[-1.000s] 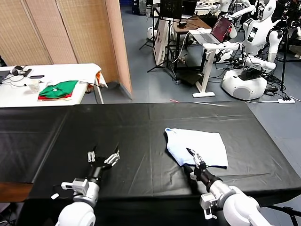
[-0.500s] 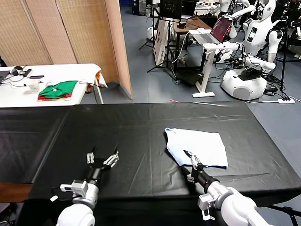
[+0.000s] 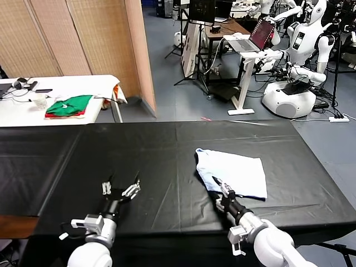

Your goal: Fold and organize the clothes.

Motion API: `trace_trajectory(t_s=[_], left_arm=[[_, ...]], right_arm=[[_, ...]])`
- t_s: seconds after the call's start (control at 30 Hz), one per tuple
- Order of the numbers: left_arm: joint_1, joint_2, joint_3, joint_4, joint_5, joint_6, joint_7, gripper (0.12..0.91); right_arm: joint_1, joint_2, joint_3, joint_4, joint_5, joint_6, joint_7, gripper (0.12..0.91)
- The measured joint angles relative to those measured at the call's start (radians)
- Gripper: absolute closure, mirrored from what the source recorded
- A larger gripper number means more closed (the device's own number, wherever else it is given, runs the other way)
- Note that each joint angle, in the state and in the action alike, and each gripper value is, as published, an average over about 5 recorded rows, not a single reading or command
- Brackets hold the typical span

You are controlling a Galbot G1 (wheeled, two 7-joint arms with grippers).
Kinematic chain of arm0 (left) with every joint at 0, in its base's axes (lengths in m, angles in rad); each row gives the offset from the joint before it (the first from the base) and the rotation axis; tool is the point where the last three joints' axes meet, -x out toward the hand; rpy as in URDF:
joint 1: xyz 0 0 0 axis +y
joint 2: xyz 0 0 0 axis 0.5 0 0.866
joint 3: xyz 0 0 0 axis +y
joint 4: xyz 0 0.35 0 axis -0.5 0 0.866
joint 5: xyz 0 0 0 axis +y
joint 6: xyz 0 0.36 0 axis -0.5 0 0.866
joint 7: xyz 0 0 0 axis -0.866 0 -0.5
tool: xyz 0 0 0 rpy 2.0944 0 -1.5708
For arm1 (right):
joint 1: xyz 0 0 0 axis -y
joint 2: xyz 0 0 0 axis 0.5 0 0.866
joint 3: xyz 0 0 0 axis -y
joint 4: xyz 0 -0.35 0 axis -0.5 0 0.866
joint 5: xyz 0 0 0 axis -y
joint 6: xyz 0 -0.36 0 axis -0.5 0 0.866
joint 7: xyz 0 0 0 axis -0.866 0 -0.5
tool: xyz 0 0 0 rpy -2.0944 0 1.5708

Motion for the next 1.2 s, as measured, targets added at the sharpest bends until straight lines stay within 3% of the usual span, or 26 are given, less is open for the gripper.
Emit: trace_trajectory(t_s=[0.2,0.3,0.5,0.67,0.87,1.0,1.2], left_arm=[[0.005,-0.003,-0.001,0.0,0.003,-0.005,0.0,0.123],[0.011,-0.005,-0.003,0.0,0.004,-0.01,0.0,0.123],[0.017,-0.008,-0.006,0.0,0.005,-0.019,0.0,0.123],[0.019,-0.013,-0.007,0.0,0.006,-0.024,0.001,0.123],[0.022,-0.019,-0.008,0.004,0.008,-0.031,0.001,0.123],[0.021,-0.024,-0.008,0.008,0.01,-0.032,0.001,0.123],[0.023,-0.03,-0.007,0.013,0.016,-0.035,0.002,0.123]], right_arm=[[-0.003,0.033,0.017,-0.01,0.074,-0.011,0.035,0.818],[-0.011,0.051,0.022,-0.01,0.153,-0.032,0.041,0.88],[-0.012,0.073,0.032,-0.017,0.407,-0.123,0.084,0.882],[0.007,0.096,0.048,-0.01,0.745,-0.251,0.13,0.882],[0.023,0.111,0.062,0.019,1.108,-0.357,0.14,0.882],[0.031,0.112,0.068,0.038,1.245,-0.388,0.138,0.882],[0.036,0.109,0.082,0.059,1.351,-0.41,0.143,0.882]])
